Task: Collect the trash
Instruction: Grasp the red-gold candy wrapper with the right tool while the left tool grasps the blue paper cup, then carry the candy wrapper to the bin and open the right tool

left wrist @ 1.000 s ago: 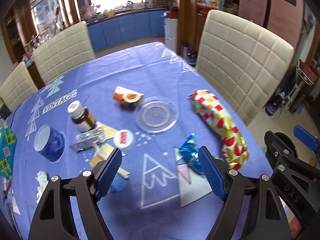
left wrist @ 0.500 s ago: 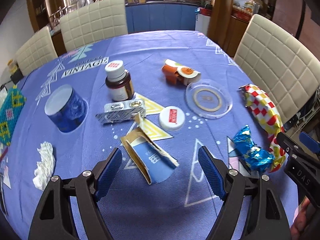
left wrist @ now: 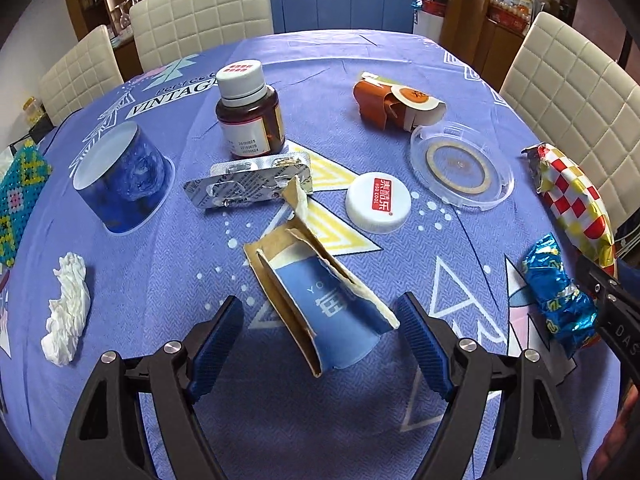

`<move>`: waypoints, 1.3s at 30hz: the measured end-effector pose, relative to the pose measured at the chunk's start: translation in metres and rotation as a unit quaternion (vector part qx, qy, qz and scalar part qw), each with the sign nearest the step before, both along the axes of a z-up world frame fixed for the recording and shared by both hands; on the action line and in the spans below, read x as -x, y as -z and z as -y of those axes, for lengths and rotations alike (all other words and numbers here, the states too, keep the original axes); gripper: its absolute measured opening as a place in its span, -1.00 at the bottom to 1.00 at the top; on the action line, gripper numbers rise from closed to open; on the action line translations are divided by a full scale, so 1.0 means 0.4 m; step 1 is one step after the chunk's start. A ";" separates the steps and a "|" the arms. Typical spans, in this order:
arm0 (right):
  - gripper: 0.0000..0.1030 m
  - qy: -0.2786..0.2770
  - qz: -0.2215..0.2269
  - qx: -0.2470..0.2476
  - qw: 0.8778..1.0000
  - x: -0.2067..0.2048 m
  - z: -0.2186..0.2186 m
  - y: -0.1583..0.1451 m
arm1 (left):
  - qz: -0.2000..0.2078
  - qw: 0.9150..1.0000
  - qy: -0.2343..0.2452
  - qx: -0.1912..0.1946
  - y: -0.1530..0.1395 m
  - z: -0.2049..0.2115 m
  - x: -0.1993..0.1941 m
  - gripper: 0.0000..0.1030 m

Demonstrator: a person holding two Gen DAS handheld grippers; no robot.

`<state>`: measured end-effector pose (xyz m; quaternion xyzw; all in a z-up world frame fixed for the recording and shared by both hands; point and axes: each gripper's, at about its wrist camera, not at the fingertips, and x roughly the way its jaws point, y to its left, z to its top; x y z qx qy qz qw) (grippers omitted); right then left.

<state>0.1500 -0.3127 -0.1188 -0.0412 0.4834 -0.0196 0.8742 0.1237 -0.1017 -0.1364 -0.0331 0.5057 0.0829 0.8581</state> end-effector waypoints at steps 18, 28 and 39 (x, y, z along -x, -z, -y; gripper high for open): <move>-0.36 -0.009 0.015 -0.026 1.000 0.065 -0.007 -0.036 | 0.033 0.999 0.030 0.008 -0.059 0.026 0.036 -0.33; -0.36 0.003 0.045 -0.020 0.999 0.114 0.016 -0.113 | 0.066 0.996 0.060 0.008 -0.133 0.080 0.063 -0.33; -0.35 0.039 0.069 -0.017 0.997 0.149 0.075 -0.170 | 0.092 0.990 0.111 0.009 -0.181 0.161 0.076 -0.33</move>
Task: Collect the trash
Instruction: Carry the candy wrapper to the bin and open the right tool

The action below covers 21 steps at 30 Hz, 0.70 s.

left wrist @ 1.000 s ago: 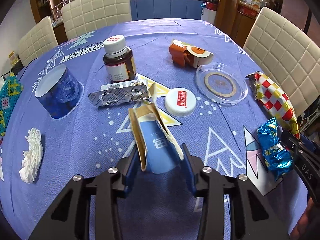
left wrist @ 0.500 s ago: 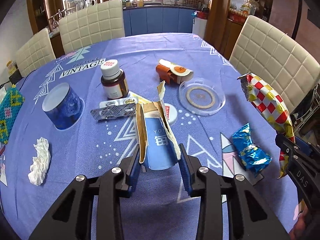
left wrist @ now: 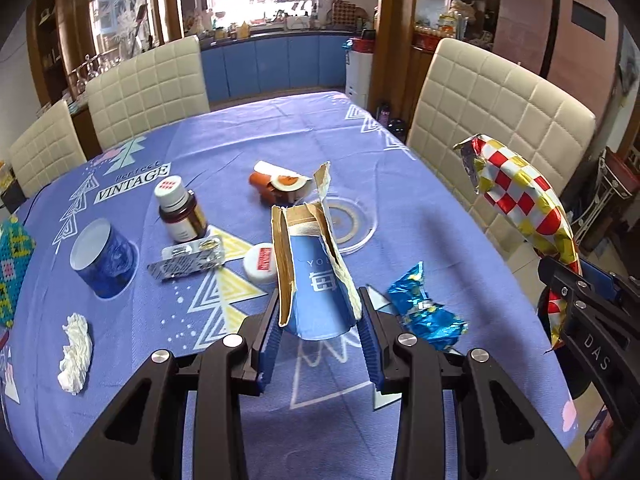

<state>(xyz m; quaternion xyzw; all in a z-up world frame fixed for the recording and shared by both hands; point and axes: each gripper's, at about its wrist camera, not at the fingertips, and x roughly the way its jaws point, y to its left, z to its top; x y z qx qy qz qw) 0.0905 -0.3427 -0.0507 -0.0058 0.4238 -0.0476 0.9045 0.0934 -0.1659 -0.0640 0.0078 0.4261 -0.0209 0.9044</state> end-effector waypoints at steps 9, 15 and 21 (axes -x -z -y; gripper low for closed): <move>-0.35 0.028 0.011 0.004 1.000 0.015 0.058 -0.029 | 0.014 0.999 0.048 -0.001 -0.029 0.092 -0.009 -0.33; -0.35 0.054 0.019 0.008 0.998 0.018 0.112 -0.046 | 0.021 0.997 0.079 0.001 -0.043 0.161 -0.022 -0.33; -0.35 0.084 0.020 0.010 0.996 0.027 0.177 -0.051 | 0.023 0.993 0.117 0.001 -0.045 0.249 -0.030 -0.33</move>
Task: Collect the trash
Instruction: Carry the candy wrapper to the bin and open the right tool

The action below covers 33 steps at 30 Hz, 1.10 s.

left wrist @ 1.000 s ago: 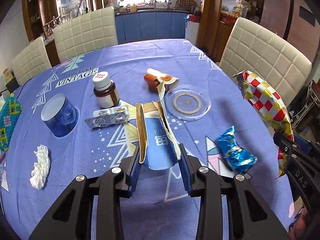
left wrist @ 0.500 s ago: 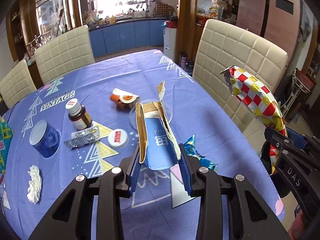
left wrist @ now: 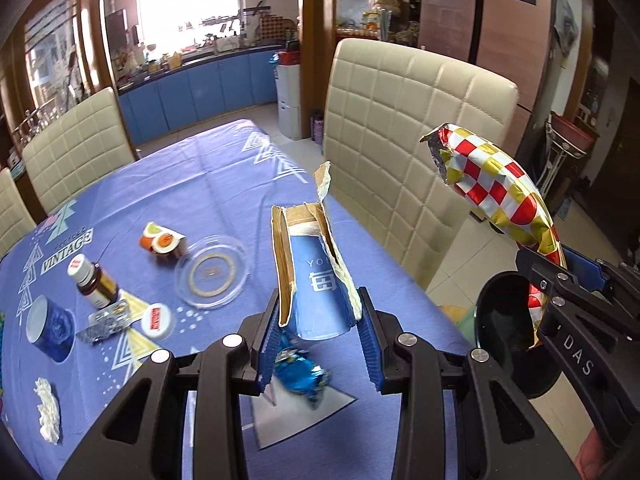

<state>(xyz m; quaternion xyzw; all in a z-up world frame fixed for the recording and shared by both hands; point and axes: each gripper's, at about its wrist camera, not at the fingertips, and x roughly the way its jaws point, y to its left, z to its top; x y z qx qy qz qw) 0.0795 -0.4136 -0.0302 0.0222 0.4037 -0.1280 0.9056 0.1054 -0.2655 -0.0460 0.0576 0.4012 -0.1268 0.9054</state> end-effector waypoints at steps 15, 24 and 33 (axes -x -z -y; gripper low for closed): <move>-0.35 0.063 -0.001 0.011 0.998 0.024 0.158 0.000 | 0.000 0.997 0.073 0.001 0.003 0.180 -0.009 -0.33; -0.35 0.093 -0.008 0.012 0.996 0.048 0.237 0.009 | 0.000 0.995 0.104 0.003 0.007 0.266 0.001 -0.33; -0.31 0.117 -0.009 0.013 0.993 0.082 0.292 0.012 | 0.000 0.992 0.127 0.003 0.012 0.331 0.020 -0.33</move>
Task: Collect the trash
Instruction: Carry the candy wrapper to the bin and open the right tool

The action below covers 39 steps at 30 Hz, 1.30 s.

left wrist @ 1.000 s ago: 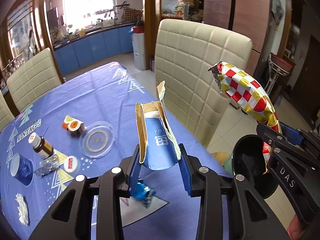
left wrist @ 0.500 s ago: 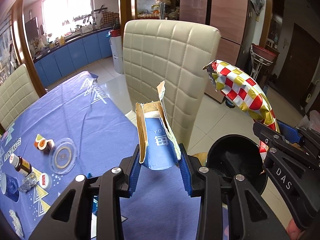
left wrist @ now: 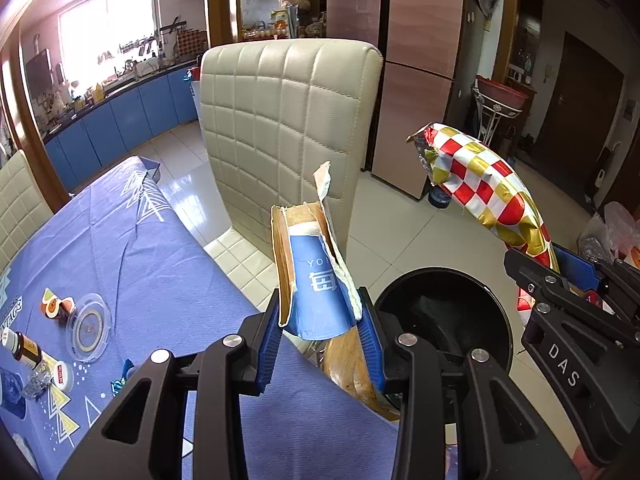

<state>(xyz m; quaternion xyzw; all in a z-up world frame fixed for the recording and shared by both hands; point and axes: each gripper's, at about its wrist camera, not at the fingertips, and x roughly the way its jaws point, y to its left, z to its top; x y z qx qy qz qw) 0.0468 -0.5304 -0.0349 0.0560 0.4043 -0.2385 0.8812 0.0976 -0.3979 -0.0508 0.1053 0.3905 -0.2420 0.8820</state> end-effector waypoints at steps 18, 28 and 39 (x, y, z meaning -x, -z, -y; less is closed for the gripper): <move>0.12 0.046 0.028 -0.023 0.998 0.078 0.114 -0.006 | 0.014 0.999 0.028 -0.008 -0.011 0.105 0.043 -0.32; 0.22 0.055 0.024 -0.017 0.998 0.085 0.122 -0.002 | 0.010 0.999 0.034 -0.011 -0.003 0.120 0.037 -0.32; 0.23 0.074 0.020 -0.015 0.997 0.103 0.147 -0.002 | 0.012 0.998 0.053 -0.013 0.002 0.143 0.043 -0.29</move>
